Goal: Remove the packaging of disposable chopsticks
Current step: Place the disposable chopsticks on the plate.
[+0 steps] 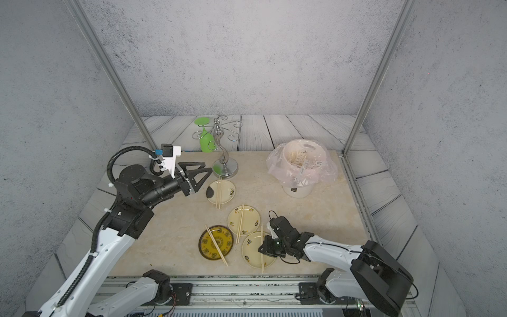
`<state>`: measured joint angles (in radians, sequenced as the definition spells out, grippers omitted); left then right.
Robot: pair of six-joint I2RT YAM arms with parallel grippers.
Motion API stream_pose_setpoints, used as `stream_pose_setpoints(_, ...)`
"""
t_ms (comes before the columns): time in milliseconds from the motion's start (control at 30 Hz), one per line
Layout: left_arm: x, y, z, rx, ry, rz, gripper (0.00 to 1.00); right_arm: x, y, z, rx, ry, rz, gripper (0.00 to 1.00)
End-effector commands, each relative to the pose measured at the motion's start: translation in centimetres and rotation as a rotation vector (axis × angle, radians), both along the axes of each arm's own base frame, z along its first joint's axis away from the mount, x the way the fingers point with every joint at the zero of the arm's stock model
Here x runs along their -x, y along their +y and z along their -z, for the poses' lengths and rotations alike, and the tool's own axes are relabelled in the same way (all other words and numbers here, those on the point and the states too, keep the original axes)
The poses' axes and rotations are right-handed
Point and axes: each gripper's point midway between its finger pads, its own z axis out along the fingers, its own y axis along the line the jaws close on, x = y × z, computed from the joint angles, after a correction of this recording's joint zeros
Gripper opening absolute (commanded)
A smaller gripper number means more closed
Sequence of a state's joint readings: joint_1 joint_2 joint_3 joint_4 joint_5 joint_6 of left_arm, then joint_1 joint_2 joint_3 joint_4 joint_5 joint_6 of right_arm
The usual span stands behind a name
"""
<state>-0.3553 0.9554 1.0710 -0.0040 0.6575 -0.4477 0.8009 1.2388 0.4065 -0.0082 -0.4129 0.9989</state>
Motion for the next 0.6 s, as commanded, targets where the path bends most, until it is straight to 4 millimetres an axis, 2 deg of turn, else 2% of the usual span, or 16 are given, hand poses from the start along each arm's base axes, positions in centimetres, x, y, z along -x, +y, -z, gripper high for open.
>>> stream_pose_setpoints(0,-0.03,0.16,-0.37,-0.003,-0.03,-0.007,0.66,0.4,-0.56,1.15,0.024,0.017,0.002,0.03)
stream_pose_setpoints(567,-0.22,0.12,-0.28,0.005,-0.022,-0.008,0.65,1.08,-0.89,2.04,0.014,0.039,0.005,0.11)
